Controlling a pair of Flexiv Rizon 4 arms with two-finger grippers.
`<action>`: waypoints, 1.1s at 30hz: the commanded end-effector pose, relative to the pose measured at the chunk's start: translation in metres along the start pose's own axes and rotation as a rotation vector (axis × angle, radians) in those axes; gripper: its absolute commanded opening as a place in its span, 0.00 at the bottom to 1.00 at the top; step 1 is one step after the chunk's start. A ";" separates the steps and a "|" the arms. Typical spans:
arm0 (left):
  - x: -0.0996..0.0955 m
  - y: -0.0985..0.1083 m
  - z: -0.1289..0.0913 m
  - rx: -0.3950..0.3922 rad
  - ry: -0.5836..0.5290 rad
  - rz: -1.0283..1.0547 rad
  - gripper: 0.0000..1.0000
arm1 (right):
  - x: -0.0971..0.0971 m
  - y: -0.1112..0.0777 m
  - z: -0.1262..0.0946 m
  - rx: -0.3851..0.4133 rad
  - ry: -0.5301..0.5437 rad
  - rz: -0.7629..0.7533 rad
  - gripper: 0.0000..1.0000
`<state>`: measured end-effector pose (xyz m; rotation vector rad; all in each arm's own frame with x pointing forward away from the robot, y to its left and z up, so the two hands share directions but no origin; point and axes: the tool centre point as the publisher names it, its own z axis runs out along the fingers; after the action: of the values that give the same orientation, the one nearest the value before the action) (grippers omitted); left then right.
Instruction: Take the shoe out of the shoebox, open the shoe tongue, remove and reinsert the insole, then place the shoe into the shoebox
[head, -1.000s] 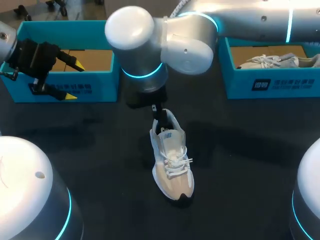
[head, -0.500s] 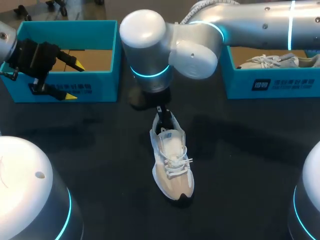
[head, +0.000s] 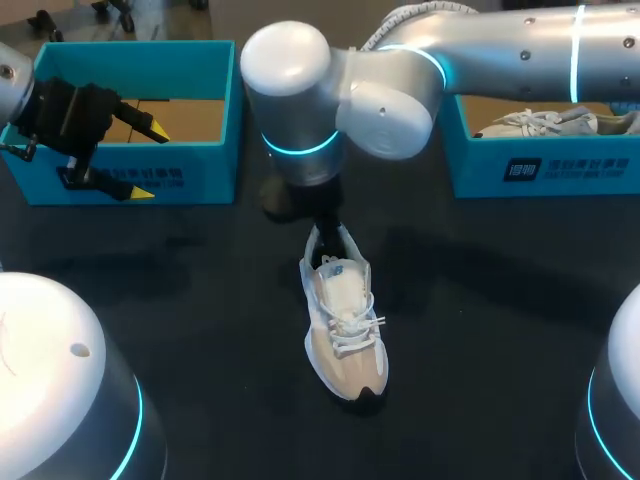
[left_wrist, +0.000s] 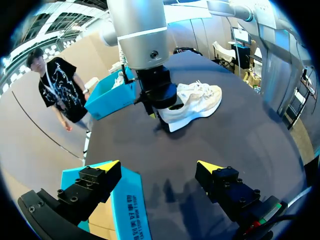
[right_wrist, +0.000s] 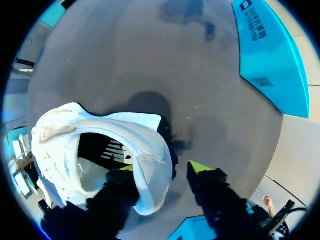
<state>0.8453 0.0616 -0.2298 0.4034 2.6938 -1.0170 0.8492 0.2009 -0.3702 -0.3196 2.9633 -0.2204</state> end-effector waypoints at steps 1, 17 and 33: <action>0.000 0.000 0.000 -0.003 0.003 0.000 1.00 | 0.006 0.002 0.014 0.009 0.032 0.021 0.00; 0.000 0.000 0.000 -0.003 0.003 0.000 1.00 | 0.004 -0.014 -0.039 0.061 0.008 0.094 0.00; 0.000 0.000 0.000 -0.003 0.003 0.000 1.00 | -0.007 -0.050 -0.166 0.046 -0.095 0.152 0.00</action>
<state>0.8453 0.0616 -0.2298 0.4035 2.6937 -1.0169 0.8490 0.1870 -0.2368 -0.0937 2.8753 -0.2720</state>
